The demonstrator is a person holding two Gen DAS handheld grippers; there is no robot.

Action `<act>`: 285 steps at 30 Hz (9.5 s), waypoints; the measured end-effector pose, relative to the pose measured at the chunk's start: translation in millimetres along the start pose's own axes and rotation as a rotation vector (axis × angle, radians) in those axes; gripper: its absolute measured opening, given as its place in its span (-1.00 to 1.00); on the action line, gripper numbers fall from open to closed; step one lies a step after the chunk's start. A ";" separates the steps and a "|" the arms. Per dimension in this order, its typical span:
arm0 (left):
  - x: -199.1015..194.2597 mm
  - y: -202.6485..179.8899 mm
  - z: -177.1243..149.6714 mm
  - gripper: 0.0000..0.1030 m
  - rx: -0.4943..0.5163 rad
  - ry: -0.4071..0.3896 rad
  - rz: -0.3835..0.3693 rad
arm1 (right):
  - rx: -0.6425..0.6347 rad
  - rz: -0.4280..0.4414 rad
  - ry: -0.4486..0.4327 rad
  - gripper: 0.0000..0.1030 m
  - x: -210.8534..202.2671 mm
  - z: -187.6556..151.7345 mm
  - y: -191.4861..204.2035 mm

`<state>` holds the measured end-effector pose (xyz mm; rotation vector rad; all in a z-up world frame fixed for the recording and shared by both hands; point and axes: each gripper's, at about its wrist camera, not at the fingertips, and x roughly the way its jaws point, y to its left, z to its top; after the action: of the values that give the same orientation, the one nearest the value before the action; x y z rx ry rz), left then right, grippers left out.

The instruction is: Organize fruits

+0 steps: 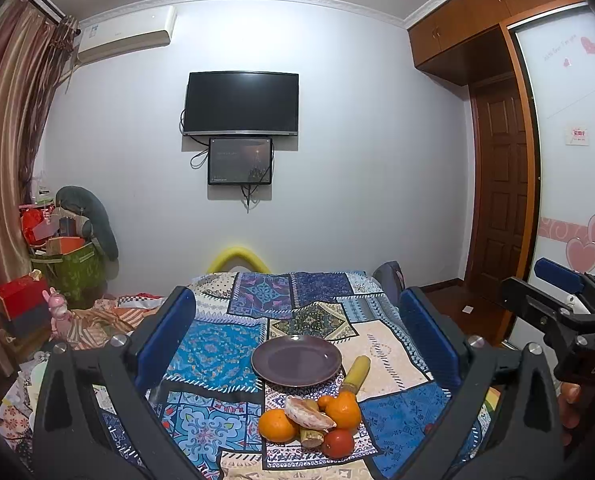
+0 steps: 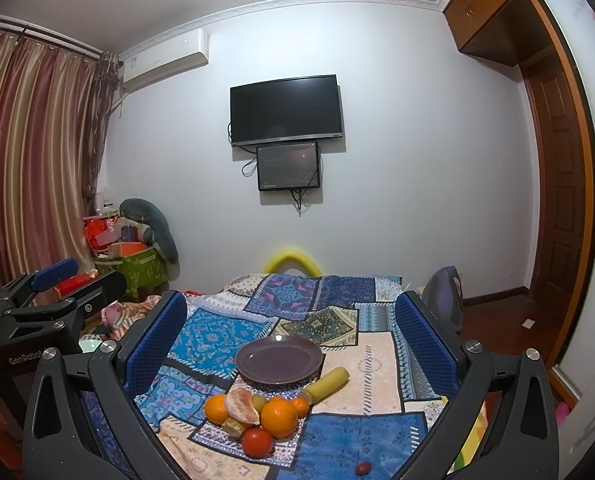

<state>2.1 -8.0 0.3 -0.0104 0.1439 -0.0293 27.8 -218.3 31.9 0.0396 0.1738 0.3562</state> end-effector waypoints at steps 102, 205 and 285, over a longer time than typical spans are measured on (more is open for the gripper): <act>220.7 95.2 -195.0 0.49 -0.051 0.862 -0.198 | -0.082 0.340 0.812 -0.23 244.5 -165.3 47.1; 430.5 87.0 -183.2 0.21 -0.080 0.836 -0.082 | -0.098 0.169 0.748 -0.25 394.9 -137.5 -35.6; 248.3 29.2 -197.7 0.18 0.012 0.948 -0.194 | 0.102 -0.100 0.882 -0.11 126.7 -196.2 -103.4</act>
<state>220.2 12.2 -231.3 0.0023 1.0906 -0.2286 145.6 -269.1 -188.9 -0.0282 1.0634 0.2441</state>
